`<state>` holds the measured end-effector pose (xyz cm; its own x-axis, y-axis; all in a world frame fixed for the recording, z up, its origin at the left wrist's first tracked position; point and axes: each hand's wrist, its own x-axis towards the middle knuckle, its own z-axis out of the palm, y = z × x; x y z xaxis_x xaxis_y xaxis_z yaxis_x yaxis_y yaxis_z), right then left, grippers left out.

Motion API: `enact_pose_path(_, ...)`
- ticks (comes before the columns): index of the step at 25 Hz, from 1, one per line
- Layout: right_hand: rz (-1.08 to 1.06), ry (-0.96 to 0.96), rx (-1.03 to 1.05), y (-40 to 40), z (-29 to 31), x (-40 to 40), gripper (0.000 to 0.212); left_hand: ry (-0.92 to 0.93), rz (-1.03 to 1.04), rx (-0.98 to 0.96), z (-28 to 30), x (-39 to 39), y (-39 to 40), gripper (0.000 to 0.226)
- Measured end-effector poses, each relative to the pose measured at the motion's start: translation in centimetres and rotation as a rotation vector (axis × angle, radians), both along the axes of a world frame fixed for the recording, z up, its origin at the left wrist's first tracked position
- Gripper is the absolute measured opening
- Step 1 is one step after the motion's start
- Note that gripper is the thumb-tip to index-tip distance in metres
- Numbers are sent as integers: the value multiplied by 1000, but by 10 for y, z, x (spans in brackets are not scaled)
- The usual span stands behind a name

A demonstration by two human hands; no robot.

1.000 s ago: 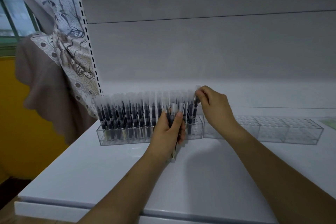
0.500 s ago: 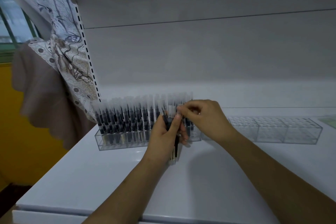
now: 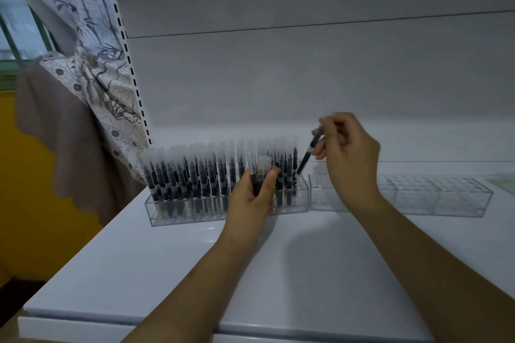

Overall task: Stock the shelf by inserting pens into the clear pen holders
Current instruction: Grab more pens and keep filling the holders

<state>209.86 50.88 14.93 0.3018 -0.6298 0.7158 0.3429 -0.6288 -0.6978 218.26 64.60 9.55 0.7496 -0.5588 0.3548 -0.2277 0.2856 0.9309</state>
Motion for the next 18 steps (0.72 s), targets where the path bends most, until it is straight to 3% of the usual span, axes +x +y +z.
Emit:
enact_pose_path(8, -31, 399, -233, -7, -19, 17, 14, 62, -32, -6, 0, 1, -2, 21)
enact_pose_path(18, -189, 507, -213, -13, -23, 21, 25, 89, -76, -47, -1, -1, -4, 12)
